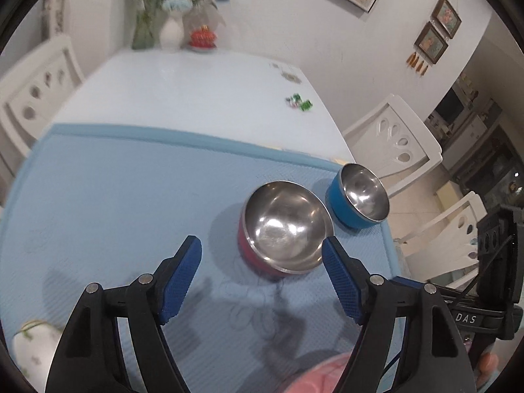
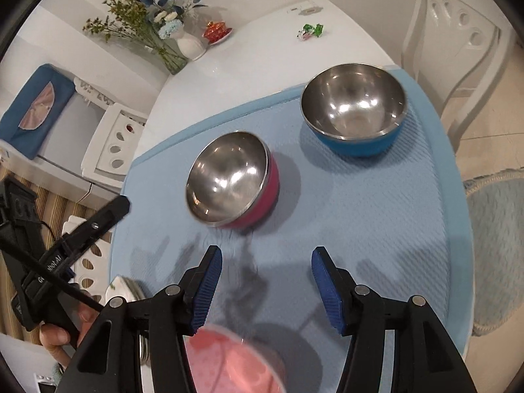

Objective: Organize plates and bowls
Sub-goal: 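Open both grippers and move them toward the magenta steel bowl, then close both grippers on the rim of the magenta steel bowl, then lift and carry the magenta steel bowl with both grippers over the pink bowl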

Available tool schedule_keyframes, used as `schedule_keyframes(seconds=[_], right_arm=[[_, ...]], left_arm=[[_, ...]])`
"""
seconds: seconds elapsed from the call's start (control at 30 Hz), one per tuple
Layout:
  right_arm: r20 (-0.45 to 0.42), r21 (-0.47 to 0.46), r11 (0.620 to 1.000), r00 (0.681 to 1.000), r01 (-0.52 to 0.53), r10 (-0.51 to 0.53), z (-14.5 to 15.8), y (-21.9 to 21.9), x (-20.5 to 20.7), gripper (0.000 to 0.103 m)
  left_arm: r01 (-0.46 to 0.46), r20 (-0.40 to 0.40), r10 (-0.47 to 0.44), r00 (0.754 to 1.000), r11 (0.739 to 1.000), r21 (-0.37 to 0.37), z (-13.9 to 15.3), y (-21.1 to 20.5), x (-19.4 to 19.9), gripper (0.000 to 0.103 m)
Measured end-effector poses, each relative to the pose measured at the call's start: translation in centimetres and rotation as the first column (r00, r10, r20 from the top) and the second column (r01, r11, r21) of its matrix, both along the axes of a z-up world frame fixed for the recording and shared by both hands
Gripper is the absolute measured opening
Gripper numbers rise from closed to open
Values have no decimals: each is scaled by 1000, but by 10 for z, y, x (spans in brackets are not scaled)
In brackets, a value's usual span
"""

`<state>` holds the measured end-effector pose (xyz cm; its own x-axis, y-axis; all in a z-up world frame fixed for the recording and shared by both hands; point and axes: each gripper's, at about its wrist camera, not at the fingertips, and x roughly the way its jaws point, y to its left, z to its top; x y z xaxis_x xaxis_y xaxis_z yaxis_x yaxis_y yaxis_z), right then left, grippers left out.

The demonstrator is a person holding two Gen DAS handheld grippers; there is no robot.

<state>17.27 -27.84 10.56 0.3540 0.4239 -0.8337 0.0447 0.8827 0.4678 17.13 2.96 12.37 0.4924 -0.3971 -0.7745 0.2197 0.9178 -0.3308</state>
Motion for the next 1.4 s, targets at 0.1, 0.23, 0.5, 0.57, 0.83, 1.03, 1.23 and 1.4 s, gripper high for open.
schedule_keyframes(seconds=[0.1, 0.23, 0.5, 0.57, 0.83, 1.03, 1.23, 1.4], right_arm=[[-15, -9, 1000, 1000, -8, 8, -13, -2, 21, 55], [-47, 7, 1000, 999, -6, 6, -33, -1, 42, 55], [-81, 14, 1000, 996, -26, 27, -61, 8, 69, 55], [-89, 19, 999, 996, -26, 27, -67, 10, 74, 55], [-72, -2, 999, 997, -39, 39, -80, 14, 79, 53], [-58, -7, 997, 995, -77, 76, -84, 25, 79, 29], [-39, -40, 995, 995, -90, 89, -77, 31, 72, 29], [-29, -38, 995, 996, -87, 86, -67, 27, 65, 29]], left_arm=[[17, -67, -19, 998, 999, -40, -21, -5, 20, 73], [21, -150, -32, 988, 997, -72, -51, -12, 46, 65], [28, -210, -45, 977, 996, -81, -81, -21, 65, 49], [38, -215, -52, 975, 997, -69, -86, -24, 67, 49], [46, -211, -54, 976, 998, -45, -95, -24, 71, 29], [33, -218, -45, 975, 998, -59, -99, -17, 71, 20], [34, -214, -43, 976, 998, -47, -96, -19, 67, 20], [43, -197, -52, 979, 998, -51, -86, -20, 59, 20]])
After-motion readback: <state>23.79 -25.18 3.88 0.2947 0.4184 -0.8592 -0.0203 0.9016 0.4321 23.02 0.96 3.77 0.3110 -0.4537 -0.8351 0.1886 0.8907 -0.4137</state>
